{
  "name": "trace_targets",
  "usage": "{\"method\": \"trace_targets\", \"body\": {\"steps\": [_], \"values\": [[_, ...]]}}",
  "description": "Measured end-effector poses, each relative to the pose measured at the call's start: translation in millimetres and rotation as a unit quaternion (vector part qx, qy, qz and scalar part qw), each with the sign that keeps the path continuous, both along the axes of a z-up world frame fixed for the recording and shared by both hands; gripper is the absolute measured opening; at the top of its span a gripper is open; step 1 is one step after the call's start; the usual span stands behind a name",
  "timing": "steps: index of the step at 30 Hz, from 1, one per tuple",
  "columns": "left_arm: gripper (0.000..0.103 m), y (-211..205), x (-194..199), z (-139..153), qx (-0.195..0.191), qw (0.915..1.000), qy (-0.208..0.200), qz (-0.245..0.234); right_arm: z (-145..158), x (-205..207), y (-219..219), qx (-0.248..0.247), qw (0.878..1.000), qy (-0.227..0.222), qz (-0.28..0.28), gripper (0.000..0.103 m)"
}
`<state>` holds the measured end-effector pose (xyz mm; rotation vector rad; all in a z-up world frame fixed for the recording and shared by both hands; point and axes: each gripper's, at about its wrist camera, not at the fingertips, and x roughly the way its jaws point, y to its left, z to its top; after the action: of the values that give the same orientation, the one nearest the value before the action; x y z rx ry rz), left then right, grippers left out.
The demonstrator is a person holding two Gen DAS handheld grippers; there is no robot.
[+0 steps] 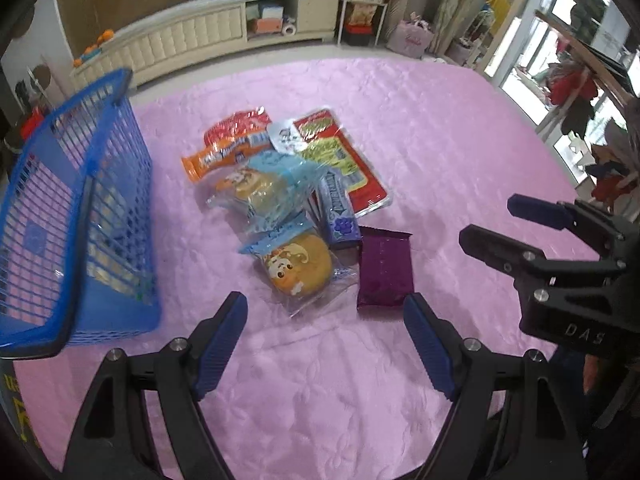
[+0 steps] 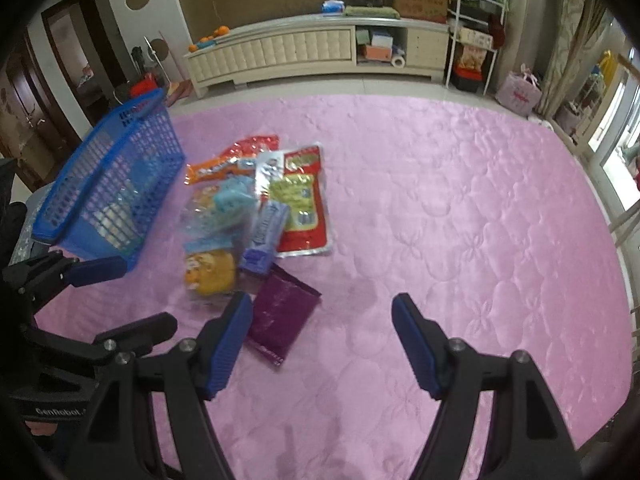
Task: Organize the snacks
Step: 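Move both grippers back toward the remaining snack pile, then grasp the round cartoon bun pouch with the left gripper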
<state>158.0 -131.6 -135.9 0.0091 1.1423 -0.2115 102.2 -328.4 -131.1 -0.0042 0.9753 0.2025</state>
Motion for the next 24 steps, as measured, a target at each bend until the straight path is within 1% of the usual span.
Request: {"method": "trace_targets", "body": {"steps": [8,10,14,20,24], "values": [[0.079,-1,27,-36,0.004,0.9991,0.038,0.018,-35,19,0,0.001,1.000,0.009,0.011,0.076],[0.079,-3,32,-42,0.005,0.9989,0.043,0.019,-41,24,-1,0.001,1.000,0.010,0.011,0.076],[0.079,-6,42,-51,0.021,0.9986,0.046,0.013,-52,33,-6,0.016,1.000,0.015,0.004,0.076],[0.079,-11,55,-70,0.033,0.9974,0.061,0.018,-61,39,-12,0.010,1.000,0.019,-0.007,0.076],[0.079,-8,61,-83,0.028,0.9965,0.074,0.028,-59,39,-17,0.028,0.999,0.019,-0.007,0.076]]}}
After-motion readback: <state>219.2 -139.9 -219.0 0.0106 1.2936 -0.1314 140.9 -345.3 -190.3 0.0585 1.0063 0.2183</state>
